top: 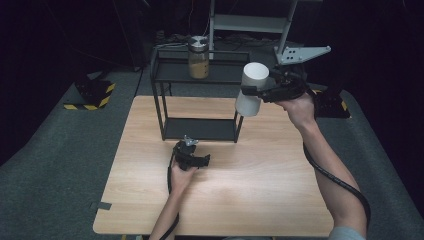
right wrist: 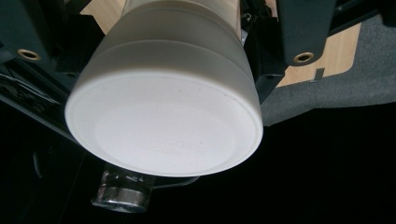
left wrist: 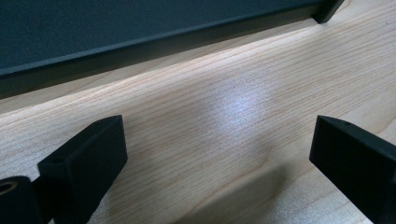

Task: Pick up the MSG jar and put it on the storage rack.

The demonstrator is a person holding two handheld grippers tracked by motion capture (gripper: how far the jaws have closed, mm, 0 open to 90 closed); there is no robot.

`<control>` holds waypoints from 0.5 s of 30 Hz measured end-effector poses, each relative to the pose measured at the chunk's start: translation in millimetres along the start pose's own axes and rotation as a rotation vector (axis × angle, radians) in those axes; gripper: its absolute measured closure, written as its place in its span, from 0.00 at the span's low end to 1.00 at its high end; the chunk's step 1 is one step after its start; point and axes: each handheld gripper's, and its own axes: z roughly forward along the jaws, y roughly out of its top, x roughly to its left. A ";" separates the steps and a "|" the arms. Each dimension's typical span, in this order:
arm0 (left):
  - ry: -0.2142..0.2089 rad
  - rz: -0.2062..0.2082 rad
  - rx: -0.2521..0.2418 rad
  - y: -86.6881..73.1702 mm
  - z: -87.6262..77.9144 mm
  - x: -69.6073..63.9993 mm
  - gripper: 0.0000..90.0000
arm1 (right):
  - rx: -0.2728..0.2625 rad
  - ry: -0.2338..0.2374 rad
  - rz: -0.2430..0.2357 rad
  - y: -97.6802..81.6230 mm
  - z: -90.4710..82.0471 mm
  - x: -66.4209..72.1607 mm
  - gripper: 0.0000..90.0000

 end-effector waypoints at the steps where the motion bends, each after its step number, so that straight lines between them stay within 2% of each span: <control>1: 0.000 -0.001 0.000 0.0 0.0 -0.1 0.05 | 0.000 -0.001 0.000 1.4 0.2 -0.3 0.39; 10: 0.003 0.000 0.002 0.2 0.1 -0.9 0.05 | -0.008 -0.016 0.026 16.3 7.5 -8.2 0.39; 15: 0.002 0.000 0.001 0.2 0.1 -0.7 0.05 | -0.005 -0.041 0.034 26.1 16.4 -10.8 0.39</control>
